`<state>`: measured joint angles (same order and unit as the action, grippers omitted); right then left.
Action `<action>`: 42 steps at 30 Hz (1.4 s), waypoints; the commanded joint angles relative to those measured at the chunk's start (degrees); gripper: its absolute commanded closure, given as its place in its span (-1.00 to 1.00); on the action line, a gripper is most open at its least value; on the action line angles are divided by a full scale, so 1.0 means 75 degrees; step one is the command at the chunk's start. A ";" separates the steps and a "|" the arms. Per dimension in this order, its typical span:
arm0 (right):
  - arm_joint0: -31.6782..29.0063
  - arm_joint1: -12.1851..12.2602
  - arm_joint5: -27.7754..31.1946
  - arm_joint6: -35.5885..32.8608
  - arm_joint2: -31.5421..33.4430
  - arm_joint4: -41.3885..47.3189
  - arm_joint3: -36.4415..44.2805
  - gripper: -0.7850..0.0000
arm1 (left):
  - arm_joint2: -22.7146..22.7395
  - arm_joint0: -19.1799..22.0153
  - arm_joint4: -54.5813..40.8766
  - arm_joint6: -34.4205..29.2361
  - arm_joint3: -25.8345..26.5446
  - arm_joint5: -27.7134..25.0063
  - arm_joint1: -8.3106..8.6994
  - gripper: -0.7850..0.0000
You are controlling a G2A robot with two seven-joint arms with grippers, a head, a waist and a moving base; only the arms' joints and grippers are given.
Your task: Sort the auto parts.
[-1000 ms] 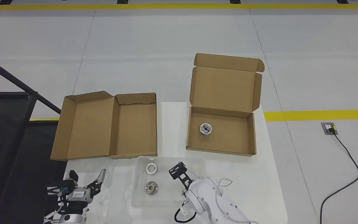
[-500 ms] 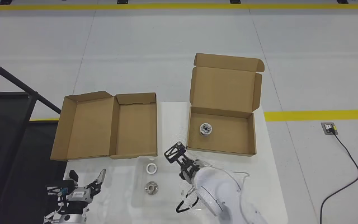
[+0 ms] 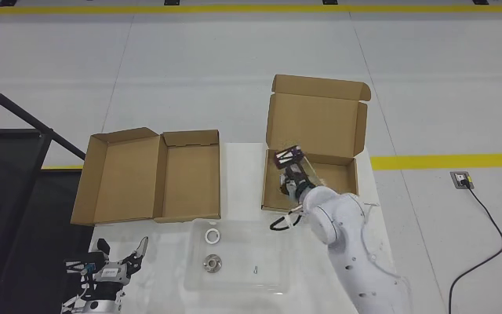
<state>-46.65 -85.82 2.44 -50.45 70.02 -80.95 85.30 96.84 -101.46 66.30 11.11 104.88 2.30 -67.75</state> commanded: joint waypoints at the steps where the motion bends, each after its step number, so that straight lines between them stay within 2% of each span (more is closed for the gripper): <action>1: 0.0065 0.0023 -0.0053 0.0141 0.0231 0.0117 -0.0513 1.00 | 0.0000 0.0000 0.0000 0.0000 0.0000 0.0000 0.0000 -1.00; 9: 0.0380 0.0101 0.0001 0.0600 0.0761 0.0496 -0.2260 1.00 | 0.0000 0.0000 0.0000 0.0000 0.0000 0.0000 0.0000 -1.00; 15: 0.0766 0.0076 -0.0051 0.0622 0.0610 0.0490 -0.3246 1.00 | 0.0000 0.0000 0.0000 0.0000 0.0000 0.0000 0.0000 -1.00; 16: 0.0821 0.0073 -0.0031 0.0623 0.0580 0.0478 -0.3378 0.73 | 0.0000 0.0000 0.0000 0.0000 0.0000 0.0000 0.0000 -1.00; 18: 0.0920 0.0063 -0.0030 0.0672 0.0534 0.0514 -0.3603 0.63 | 0.0000 0.0000 0.0000 0.0000 0.0000 0.0000 0.0000 -1.00; 19: 0.0963 0.0060 -0.0030 0.0705 0.0520 0.0528 -0.3703 0.49 | 0.0000 0.0000 0.0000 0.0000 0.0000 0.0000 0.0000 -1.00; 24: 0.1077 0.0052 -0.0074 0.0795 0.0471 0.0601 -0.3934 0.24 | 0.0000 0.0000 0.0000 0.0000 0.0000 0.0000 0.0000 -1.00; 26: 0.1061 0.0056 -0.0080 0.0775 0.0458 0.0614 -0.3873 0.22 | 0.0000 0.0000 0.0000 0.0000 0.0000 0.0000 0.0000 -1.00; 27: 0.1040 0.0061 -0.0074 0.0756 0.0450 0.0605 -0.3802 0.15 | 0.0000 0.0000 0.0000 0.0000 0.0000 0.0000 0.0000 -1.00; 32: 0.0639 0.0124 -0.0025 0.0650 0.0512 0.0545 -0.2791 0.18 | 0.0000 0.0000 0.0000 0.0000 0.0000 0.0000 0.0000 -1.00; 37: -0.0451 0.0256 0.0286 0.0107 0.0668 0.0400 -0.0501 0.18 | 0.0000 0.0000 0.0000 0.0000 0.0000 0.0000 0.0000 -1.00; 42: -0.1598 0.0374 0.1325 -0.0900 0.0683 0.0907 0.1717 0.20 | 0.0000 0.0000 0.0000 0.0000 0.0000 0.0000 0.0000 -1.00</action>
<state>-57.06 -83.17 10.41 -55.31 75.30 -75.03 94.40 96.84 -101.46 66.30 11.11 104.88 2.30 -67.75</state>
